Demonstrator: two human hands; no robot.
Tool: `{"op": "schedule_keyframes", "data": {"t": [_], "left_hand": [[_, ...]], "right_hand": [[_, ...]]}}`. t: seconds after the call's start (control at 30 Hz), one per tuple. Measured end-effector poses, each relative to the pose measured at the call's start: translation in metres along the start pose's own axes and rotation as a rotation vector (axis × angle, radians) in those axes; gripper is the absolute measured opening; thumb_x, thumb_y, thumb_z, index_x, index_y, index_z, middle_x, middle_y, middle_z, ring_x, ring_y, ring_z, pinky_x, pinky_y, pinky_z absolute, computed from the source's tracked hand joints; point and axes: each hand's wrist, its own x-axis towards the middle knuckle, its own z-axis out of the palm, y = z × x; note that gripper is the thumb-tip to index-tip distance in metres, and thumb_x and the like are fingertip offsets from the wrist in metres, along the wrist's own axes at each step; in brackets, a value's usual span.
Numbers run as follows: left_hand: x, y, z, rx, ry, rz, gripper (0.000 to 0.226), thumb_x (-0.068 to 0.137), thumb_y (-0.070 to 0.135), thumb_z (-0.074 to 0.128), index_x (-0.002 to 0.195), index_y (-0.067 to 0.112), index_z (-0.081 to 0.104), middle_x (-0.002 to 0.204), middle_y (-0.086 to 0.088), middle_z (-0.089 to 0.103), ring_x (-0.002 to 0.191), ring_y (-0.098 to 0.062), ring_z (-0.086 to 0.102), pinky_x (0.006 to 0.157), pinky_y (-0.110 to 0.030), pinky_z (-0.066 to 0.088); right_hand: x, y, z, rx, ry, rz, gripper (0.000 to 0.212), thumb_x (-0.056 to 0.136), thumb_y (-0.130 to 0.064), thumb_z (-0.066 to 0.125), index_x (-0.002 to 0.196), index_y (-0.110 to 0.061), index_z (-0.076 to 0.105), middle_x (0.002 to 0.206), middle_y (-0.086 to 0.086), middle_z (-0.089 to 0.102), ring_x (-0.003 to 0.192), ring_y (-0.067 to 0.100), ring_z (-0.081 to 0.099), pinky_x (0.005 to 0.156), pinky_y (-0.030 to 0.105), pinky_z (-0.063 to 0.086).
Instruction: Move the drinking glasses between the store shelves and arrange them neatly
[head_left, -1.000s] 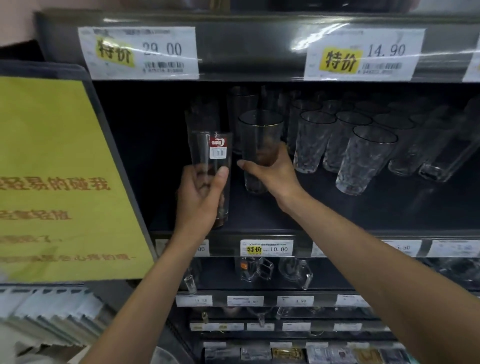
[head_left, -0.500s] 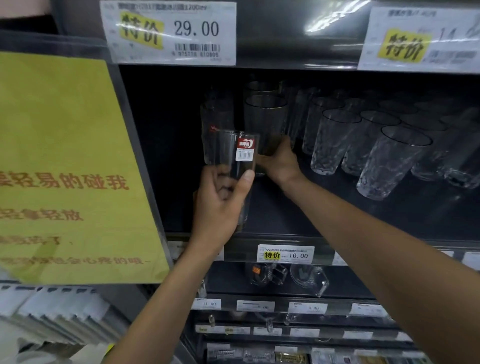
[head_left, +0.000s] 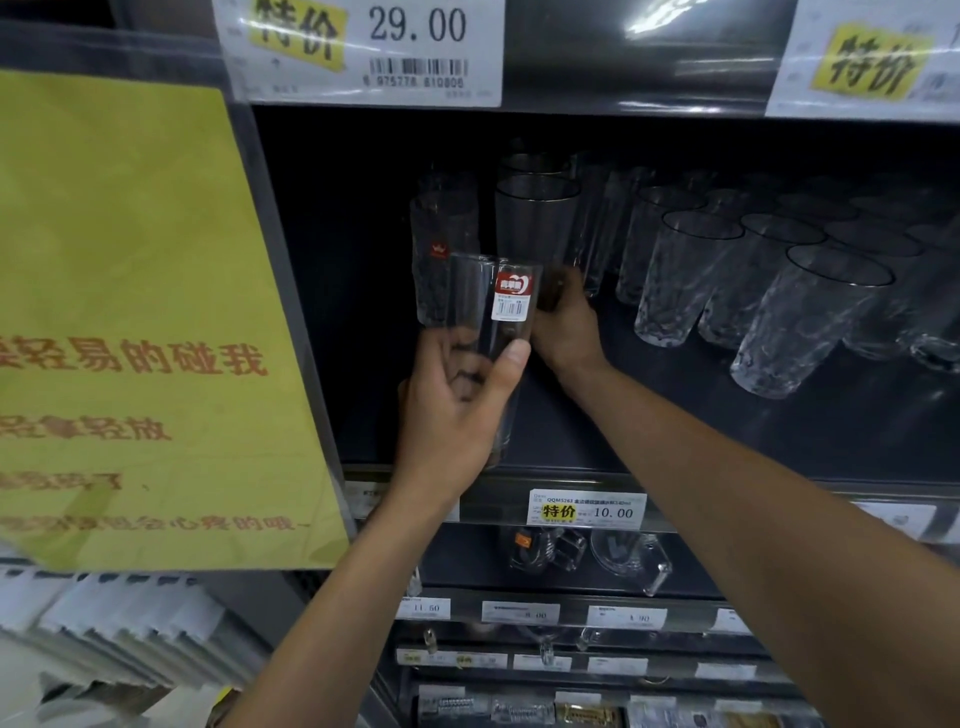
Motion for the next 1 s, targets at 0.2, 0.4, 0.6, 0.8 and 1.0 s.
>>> {"op": "schedule_keyframes", "data": {"t": [0.2, 0.4, 0.6, 0.8, 1.0], "left_hand": [[-0.001, -0.001, -0.001, -0.007, -0.004, 0.002, 0.053, 0.074, 0.063, 0.062, 0.108, 0.024, 0.051, 0.084, 0.000, 0.068, 0.064, -0.005, 0.063, 0.060, -0.020, 0.048], [-0.002, 0.000, -0.001, -0.003, -0.013, -0.014, 0.054, 0.074, 0.065, 0.062, 0.108, 0.025, 0.051, 0.082, 0.004, 0.066, 0.064, -0.005, 0.063, 0.059, -0.026, 0.050], [-0.001, 0.001, -0.001, 0.011, -0.043, -0.027, 0.056, 0.073, 0.065, 0.062, 0.109, 0.024, 0.052, 0.083, 0.003, 0.067, 0.068, -0.004, 0.063, 0.065, -0.025, 0.050], [-0.001, 0.009, 0.005, 0.002, -0.189, -0.033, 0.040, 0.084, 0.043, 0.060, 0.114, 0.023, 0.044, 0.092, 0.005, 0.061, 0.072, 0.007, 0.062, 0.066, -0.012, 0.049], [0.004, 0.012, 0.028, 0.000, -0.344, -0.060, 0.045, 0.093, 0.029, 0.058, 0.127, 0.010, 0.036, 0.099, 0.004, 0.058, 0.083, 0.008, 0.060, 0.083, -0.017, 0.051]], "right_hand": [[0.000, 0.001, 0.000, 0.001, -0.006, -0.005, 0.063, 0.081, -0.032, 0.078, 0.136, -0.019, 0.050, 0.125, 0.000, 0.066, 0.112, 0.013, 0.062, 0.093, 0.022, 0.048], [-0.001, -0.001, 0.000, 0.007, -0.001, 0.028, 0.067, 0.080, -0.034, 0.079, 0.138, -0.018, 0.048, 0.128, 0.000, 0.064, 0.112, 0.011, 0.060, 0.088, 0.018, 0.046], [-0.016, -0.002, -0.027, -0.075, -0.079, 0.064, 0.095, 0.074, -0.041, 0.085, 0.149, -0.016, 0.033, 0.137, -0.005, 0.056, 0.121, 0.009, 0.053, 0.092, 0.016, 0.038], [-0.056, 0.007, -0.100, -0.489, -0.333, 0.038, 0.056, 0.080, -0.062, 0.069, 0.119, -0.022, 0.067, 0.120, -0.007, 0.067, 0.114, 0.010, 0.060, 0.098, 0.023, 0.045], [-0.095, 0.013, -0.168, -0.751, -0.540, -0.123, 0.086, 0.073, -0.089, 0.038, 0.134, -0.032, 0.059, 0.148, -0.009, 0.046, 0.136, 0.009, 0.042, 0.115, 0.030, 0.031]]}}
